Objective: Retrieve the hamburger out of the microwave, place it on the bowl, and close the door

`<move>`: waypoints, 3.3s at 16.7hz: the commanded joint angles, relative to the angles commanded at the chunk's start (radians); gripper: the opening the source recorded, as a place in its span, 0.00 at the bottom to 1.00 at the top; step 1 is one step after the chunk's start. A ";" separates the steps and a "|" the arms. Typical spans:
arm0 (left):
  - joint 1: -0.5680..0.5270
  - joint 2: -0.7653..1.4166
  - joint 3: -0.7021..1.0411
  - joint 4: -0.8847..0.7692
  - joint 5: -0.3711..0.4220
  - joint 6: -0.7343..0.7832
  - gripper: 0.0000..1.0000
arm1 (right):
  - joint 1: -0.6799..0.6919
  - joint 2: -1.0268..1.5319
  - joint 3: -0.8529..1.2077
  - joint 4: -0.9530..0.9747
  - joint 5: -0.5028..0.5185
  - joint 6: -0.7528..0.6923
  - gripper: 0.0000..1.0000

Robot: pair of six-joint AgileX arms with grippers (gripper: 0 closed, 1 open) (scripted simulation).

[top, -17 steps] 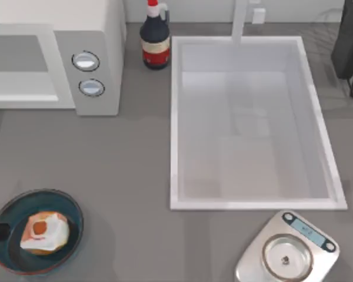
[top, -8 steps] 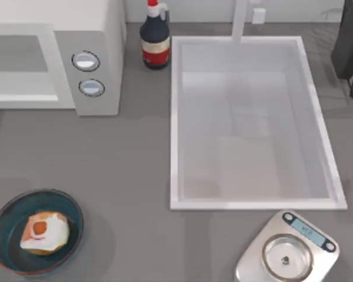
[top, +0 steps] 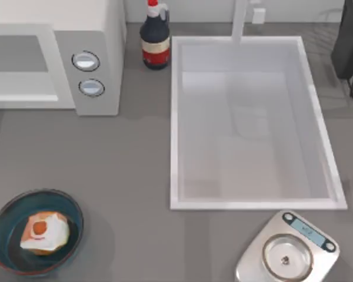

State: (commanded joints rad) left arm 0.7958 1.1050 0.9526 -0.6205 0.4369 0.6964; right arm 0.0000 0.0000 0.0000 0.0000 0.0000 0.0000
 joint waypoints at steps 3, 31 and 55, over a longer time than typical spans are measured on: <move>0.134 0.286 0.175 -0.059 0.102 0.105 0.00 | 0.000 0.000 0.000 0.000 0.000 0.000 1.00; 0.242 0.732 0.123 0.258 0.233 0.219 0.00 | 0.000 0.000 0.000 0.000 0.000 0.000 1.00; -0.233 0.141 -0.482 0.514 -0.028 -0.252 0.00 | 0.000 0.000 0.000 0.000 0.000 0.000 1.00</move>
State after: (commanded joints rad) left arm 0.5625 1.2464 0.4705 -0.1068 0.4093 0.4445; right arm 0.0000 0.0000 0.0000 0.0000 0.0000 0.0000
